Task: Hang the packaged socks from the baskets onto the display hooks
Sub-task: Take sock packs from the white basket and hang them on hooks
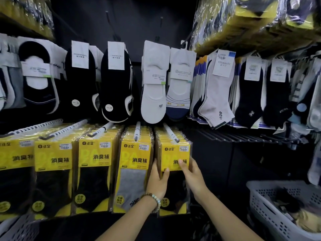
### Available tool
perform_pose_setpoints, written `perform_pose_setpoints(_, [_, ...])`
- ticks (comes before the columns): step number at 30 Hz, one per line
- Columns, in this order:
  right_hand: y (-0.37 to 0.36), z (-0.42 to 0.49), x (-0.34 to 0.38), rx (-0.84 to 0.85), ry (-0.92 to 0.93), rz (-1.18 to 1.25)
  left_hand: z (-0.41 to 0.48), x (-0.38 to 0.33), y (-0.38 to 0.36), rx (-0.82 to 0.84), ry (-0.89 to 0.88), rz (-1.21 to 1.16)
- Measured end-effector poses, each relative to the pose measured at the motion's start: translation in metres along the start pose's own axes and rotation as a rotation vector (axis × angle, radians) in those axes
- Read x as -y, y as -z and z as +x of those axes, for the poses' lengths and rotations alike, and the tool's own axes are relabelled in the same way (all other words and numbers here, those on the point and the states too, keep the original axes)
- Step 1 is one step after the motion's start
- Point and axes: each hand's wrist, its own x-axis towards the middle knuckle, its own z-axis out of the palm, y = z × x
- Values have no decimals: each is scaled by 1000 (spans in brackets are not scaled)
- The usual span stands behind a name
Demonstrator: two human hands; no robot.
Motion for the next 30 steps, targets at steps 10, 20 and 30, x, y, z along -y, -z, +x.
perform_pose_setpoints(10, [-16,-47,29,-229,243,-192,-26,-25,74,-291,-201,-31])
perform_pose_setpoints(20, [-101,-40,25,131,-163,-10,-8,7,125,-70,87,168])
perform_pose_setpoints(30, [-115,-23,13,70,-127,66,-9,25,113,-110,54,80])
